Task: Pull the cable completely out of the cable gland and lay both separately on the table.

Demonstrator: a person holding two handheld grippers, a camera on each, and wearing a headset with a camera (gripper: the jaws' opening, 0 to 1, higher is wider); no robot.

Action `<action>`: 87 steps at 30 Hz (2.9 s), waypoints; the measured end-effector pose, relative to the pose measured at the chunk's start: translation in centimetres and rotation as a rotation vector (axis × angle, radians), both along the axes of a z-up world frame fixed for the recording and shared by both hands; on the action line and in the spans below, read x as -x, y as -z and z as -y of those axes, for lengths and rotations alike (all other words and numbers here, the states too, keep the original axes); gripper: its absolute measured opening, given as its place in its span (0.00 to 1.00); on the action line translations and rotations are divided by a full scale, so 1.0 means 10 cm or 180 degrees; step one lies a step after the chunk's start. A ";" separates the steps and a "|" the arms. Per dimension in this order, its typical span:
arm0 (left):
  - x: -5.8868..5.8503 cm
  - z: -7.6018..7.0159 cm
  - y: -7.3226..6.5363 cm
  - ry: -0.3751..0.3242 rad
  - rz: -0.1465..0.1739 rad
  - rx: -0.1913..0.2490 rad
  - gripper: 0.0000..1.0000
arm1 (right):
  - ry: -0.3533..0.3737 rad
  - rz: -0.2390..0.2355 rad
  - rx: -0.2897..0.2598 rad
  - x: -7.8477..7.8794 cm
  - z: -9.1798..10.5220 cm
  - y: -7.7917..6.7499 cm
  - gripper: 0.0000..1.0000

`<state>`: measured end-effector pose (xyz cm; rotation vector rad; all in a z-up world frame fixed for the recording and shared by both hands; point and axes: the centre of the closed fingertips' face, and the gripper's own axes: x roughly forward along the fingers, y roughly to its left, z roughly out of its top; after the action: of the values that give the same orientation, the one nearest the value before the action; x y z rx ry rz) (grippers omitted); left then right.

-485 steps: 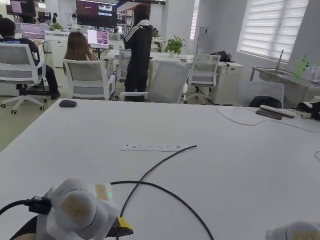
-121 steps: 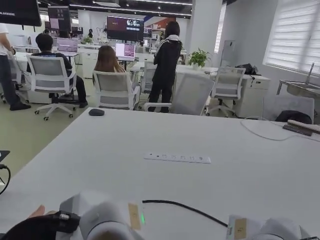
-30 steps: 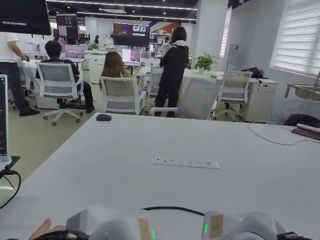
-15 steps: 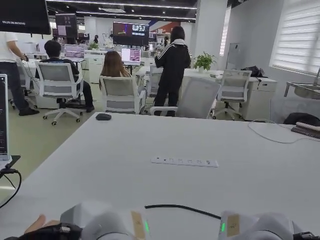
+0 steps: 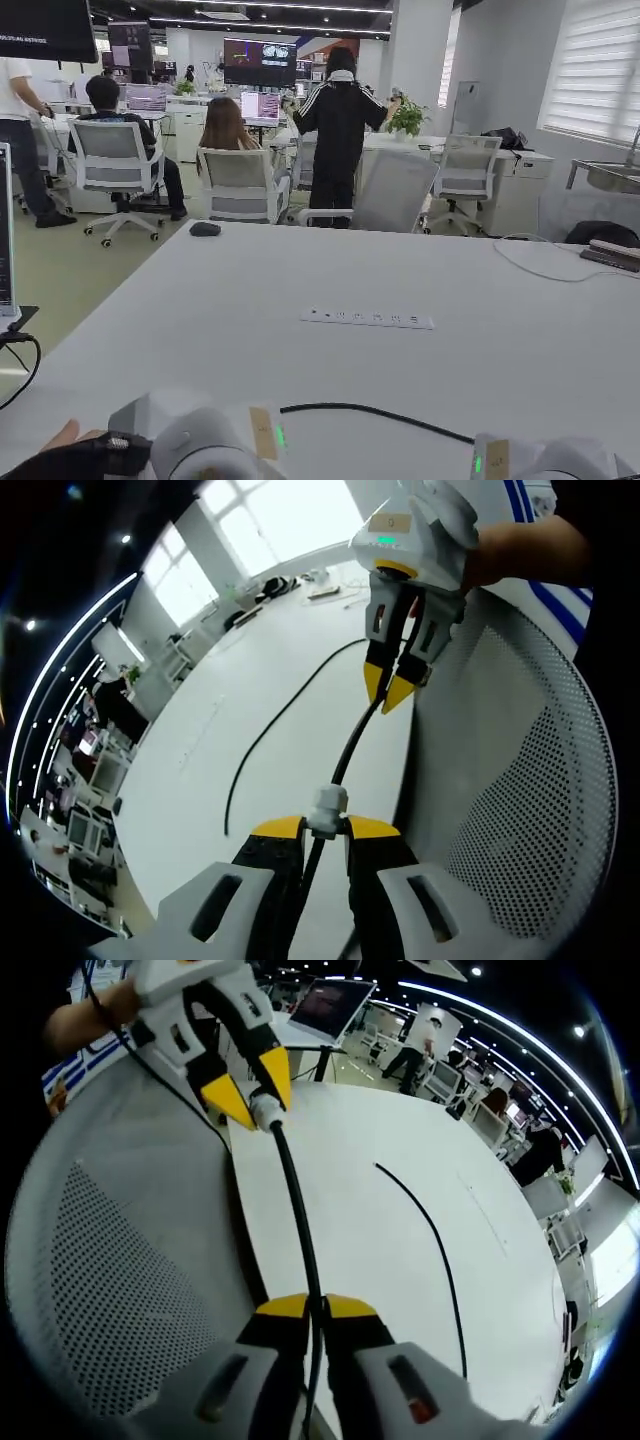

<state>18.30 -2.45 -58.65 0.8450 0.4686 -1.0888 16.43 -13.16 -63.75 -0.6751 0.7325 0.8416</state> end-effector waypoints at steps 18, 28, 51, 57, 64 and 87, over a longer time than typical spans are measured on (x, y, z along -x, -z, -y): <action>-0.08 0.02 -0.06 0.0019 0.0067 0.0041 0.16 | 0.0150 -0.0302 0.0313 0.05 0.25 0.25 0.16; -0.07 0.03 -0.07 0.0045 0.0081 0.0066 0.16 | -0.0099 -0.0005 -0.0160 -0.08 -0.32 -0.21 0.16; -0.07 -0.01 -0.08 0.0051 0.0111 0.0067 0.16 | -0.0481 0.0193 -0.0184 -0.23 -0.68 -0.29 0.04; -0.11 -0.03 -0.09 0.0025 0.0132 0.0065 0.16 | -0.0372 0.0183 -0.0171 -0.24 -0.53 -0.26 0.03; -0.11 -0.05 -0.10 0.0001 0.0134 0.0064 0.16 | -0.0260 0.0165 -0.0113 -0.24 -0.37 -0.22 0.03; -0.11 -0.07 -0.13 -0.0057 0.0162 0.0151 0.16 | -0.0156 0.0026 -0.0114 -0.21 -0.40 -0.13 0.22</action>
<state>19.41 -1.72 -57.35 0.8234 0.4056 -1.0555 18.49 -9.13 -62.42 -0.6663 0.6943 0.8943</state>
